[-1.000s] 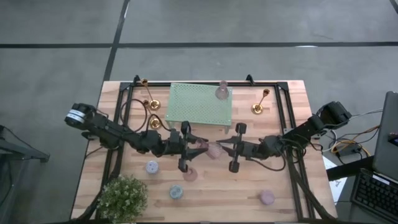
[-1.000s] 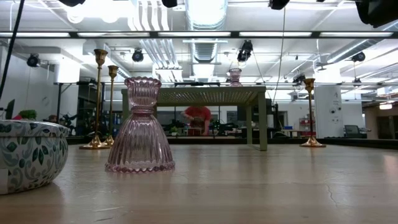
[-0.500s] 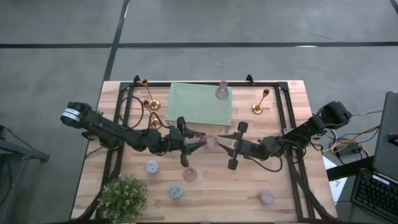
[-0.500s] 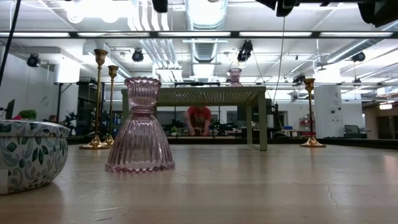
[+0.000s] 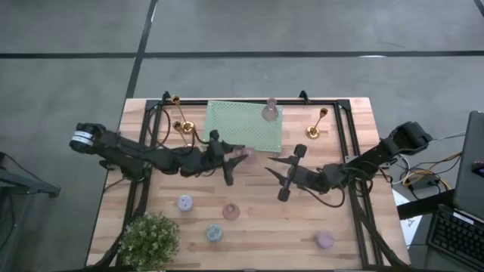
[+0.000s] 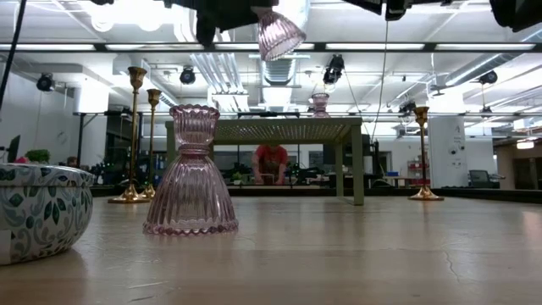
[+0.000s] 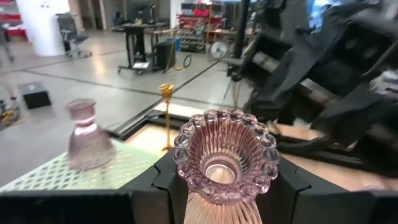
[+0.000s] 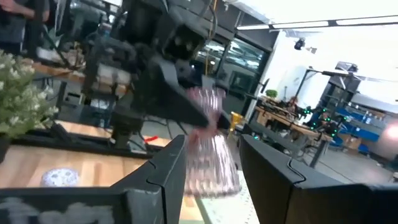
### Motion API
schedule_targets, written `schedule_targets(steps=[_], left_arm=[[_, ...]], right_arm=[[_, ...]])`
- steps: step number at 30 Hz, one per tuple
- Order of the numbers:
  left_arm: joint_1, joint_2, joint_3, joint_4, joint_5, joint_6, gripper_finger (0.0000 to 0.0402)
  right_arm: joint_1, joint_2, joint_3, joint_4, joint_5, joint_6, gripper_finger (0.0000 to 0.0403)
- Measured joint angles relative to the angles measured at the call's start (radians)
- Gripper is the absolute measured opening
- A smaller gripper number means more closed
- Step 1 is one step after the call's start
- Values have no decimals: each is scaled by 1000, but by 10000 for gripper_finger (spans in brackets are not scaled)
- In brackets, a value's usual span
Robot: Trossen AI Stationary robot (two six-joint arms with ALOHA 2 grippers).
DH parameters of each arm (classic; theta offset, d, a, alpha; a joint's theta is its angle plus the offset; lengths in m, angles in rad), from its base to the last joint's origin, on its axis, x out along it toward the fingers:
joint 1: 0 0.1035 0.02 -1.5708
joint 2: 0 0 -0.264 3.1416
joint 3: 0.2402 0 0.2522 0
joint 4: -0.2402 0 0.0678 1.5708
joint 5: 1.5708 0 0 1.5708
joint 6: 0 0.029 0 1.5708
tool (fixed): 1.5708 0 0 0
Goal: Pick & Place candle stick holders
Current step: Put the top glass candle holder on the shelf aligned with the other glass candle holder
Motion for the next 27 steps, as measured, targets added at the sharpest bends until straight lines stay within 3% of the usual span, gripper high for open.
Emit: schedule_targets(steps=[14,24,27], left_arm=[[159,-2,12,-69,6,-10,145],[220,61,166,-200,13,57,145],[240,95,200,-209,60,63,145]], right_arm=[[5,-30,-9,-45,-2,23,137],[5,-30,-8,-44,-2,25,130],[5,-30,-6,-43,-2,23,127]])
